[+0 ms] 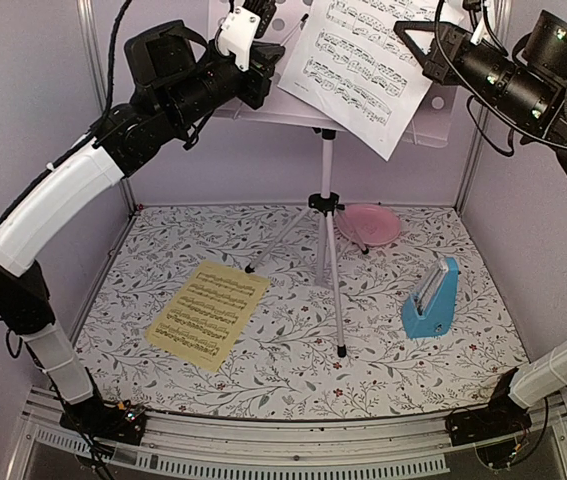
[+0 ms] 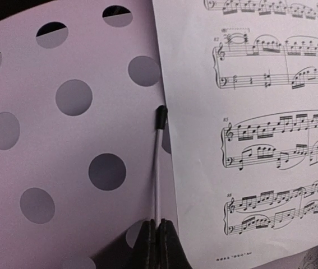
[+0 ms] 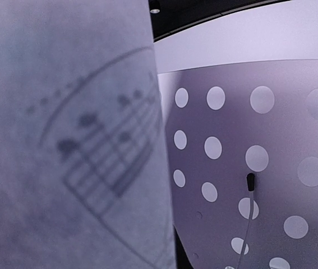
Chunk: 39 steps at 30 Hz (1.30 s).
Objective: Set up the instrument practice props
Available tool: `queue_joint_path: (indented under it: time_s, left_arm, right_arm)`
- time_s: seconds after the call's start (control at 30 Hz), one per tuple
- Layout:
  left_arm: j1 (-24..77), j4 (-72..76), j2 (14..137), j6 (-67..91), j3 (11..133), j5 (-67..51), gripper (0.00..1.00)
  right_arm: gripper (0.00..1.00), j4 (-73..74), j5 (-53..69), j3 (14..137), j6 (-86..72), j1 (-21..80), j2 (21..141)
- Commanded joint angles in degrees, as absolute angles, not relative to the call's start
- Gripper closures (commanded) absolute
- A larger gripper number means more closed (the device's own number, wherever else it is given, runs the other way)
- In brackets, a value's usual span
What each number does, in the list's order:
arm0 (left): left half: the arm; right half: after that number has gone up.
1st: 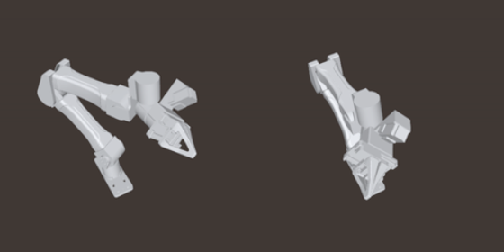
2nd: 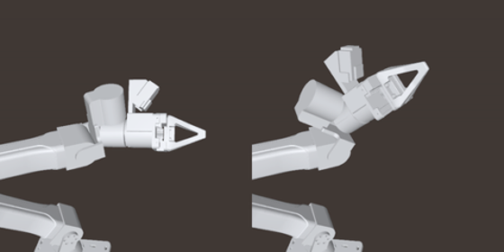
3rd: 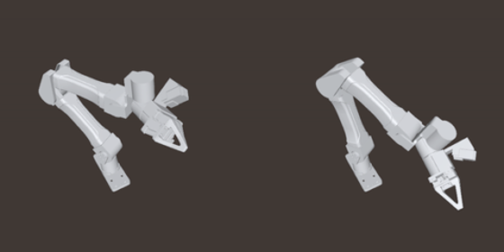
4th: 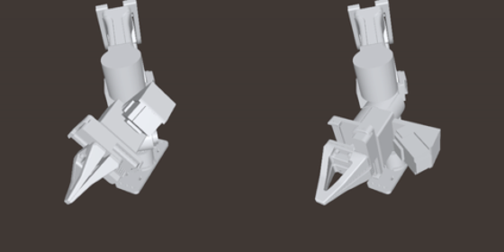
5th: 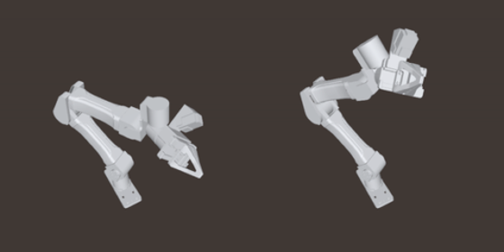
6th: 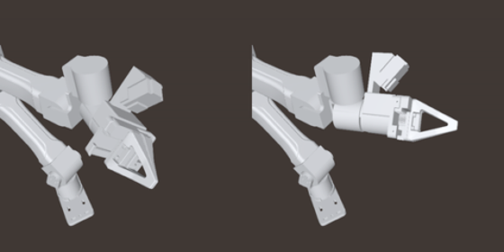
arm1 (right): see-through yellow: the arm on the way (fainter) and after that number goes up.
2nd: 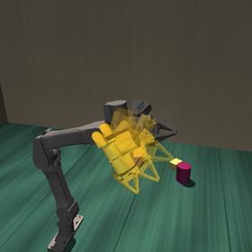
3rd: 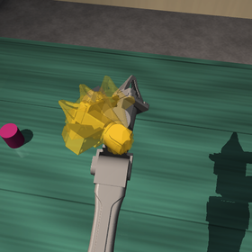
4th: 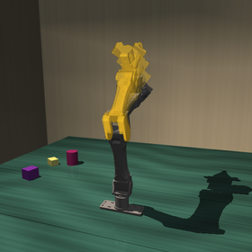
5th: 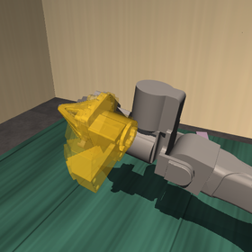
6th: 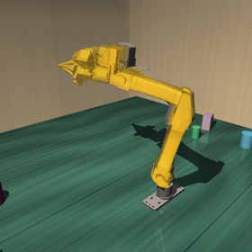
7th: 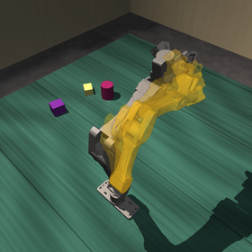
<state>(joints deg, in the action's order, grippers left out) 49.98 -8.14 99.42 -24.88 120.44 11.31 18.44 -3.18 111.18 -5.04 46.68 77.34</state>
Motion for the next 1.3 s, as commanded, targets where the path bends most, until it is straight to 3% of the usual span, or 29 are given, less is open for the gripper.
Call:
queue_joint_path:
  time_s: [0.0,0.4,1.27]
  left_arm:
    - [49.32,-1.54,95.99,-24.05,116.59,12.73,1.00]
    - [49.31,17.91,89.70,-24.10,102.04,6.42,1.00]
    - [49.31,17.74,91.32,-23.58,101.47,-2.54,1.00]
  right_arm:
    - [1.00,17.58,-2.55,113.81,-3.93,46.17,79.26]
    - [1.00,16.84,-4.58,114.83,-1.65,46.11,81.38]
    - [1.00,15.58,4.52,129.99,9.06,46.07,97.24]
